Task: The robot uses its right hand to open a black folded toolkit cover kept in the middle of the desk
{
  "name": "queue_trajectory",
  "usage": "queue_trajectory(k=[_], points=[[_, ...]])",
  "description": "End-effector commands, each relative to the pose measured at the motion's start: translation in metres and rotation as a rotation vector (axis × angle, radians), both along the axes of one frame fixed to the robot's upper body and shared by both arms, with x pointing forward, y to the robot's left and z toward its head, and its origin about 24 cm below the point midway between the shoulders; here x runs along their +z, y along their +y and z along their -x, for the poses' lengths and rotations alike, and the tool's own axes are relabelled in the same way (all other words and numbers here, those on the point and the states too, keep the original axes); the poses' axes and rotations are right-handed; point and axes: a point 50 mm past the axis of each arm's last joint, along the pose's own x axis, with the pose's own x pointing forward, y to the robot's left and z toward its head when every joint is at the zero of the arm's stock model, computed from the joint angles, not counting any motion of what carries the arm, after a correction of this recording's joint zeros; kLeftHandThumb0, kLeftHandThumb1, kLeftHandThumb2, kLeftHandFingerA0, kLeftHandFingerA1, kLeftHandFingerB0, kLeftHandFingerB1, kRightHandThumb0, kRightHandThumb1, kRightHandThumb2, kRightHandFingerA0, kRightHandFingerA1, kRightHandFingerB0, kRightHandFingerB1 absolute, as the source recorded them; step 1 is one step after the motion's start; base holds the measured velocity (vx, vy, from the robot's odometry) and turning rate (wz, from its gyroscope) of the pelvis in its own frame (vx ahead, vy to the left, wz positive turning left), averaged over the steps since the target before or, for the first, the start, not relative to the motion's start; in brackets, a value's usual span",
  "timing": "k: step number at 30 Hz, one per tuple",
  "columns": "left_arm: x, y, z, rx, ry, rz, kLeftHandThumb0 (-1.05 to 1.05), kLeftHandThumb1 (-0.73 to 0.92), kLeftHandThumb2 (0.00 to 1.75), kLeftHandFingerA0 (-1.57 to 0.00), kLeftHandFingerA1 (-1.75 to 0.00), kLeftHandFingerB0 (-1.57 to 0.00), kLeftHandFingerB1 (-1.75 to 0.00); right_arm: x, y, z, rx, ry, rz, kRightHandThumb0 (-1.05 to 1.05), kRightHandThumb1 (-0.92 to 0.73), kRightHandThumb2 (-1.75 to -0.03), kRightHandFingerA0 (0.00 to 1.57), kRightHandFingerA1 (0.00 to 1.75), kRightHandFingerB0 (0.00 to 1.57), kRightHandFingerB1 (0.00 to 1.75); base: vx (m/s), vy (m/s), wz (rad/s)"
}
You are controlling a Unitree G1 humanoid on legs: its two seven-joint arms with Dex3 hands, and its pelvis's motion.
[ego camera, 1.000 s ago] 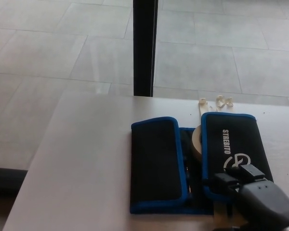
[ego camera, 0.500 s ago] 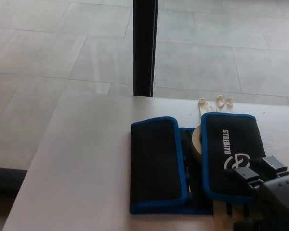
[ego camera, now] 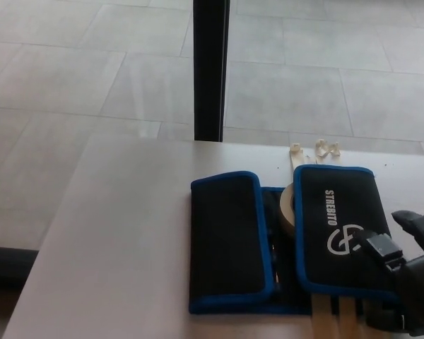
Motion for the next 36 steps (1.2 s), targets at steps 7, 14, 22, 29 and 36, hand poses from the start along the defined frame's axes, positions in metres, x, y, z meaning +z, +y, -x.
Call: queue_trajectory(k=[7,14,22,29,36], points=[[0.006,0.006,0.001,-0.036,0.003,-0.026,-1.05,0.14,1.22,-0.65,-1.16,-0.55,-1.15,-0.001,0.014,-0.016,-0.118,-0.116,-0.071,-0.45,-0.63,-0.6,0.39,0.51,0.35,0.35,0.0,0.0,0.0],[0.005,0.005,-0.001,-0.059,0.006,-0.033,-1.05,0.15,1.22,-0.71,-1.14,-0.63,-1.14,-0.004,0.015,-0.019,-0.176,-0.122,-0.124,-0.48,-0.5,-0.86,0.59,0.75,0.26,0.5,0.0,0.0,0.0],[0.008,0.006,-0.004,-0.095,0.014,-0.05,-1.05,0.18,1.22,-0.74,-1.16,-0.7,-1.15,-0.01,-0.002,-0.017,-0.247,-0.117,-0.06,-0.42,-0.6,-0.58,0.65,0.93,0.37,0.36,0.0,0.0,0.0],[0.009,0.006,-0.005,-0.105,0.004,-0.046,-1.05,0.16,1.27,-0.62,-1.2,-0.58,-1.18,-0.009,-0.018,-0.016,-0.263,-0.124,-0.053,-0.38,-0.73,-0.67,0.83,1.62,0.61,0.45,0.0,0.0,0.0],[0.01,0.007,-0.008,-0.121,0.011,-0.055,-1.05,0.17,1.24,-0.63,-1.17,-0.59,-1.16,0.0,-0.012,-0.018,-0.237,-0.162,-0.267,-0.28,-0.65,-0.75,0.9,1.65,0.93,0.96,0.0,0.0,0.0]])
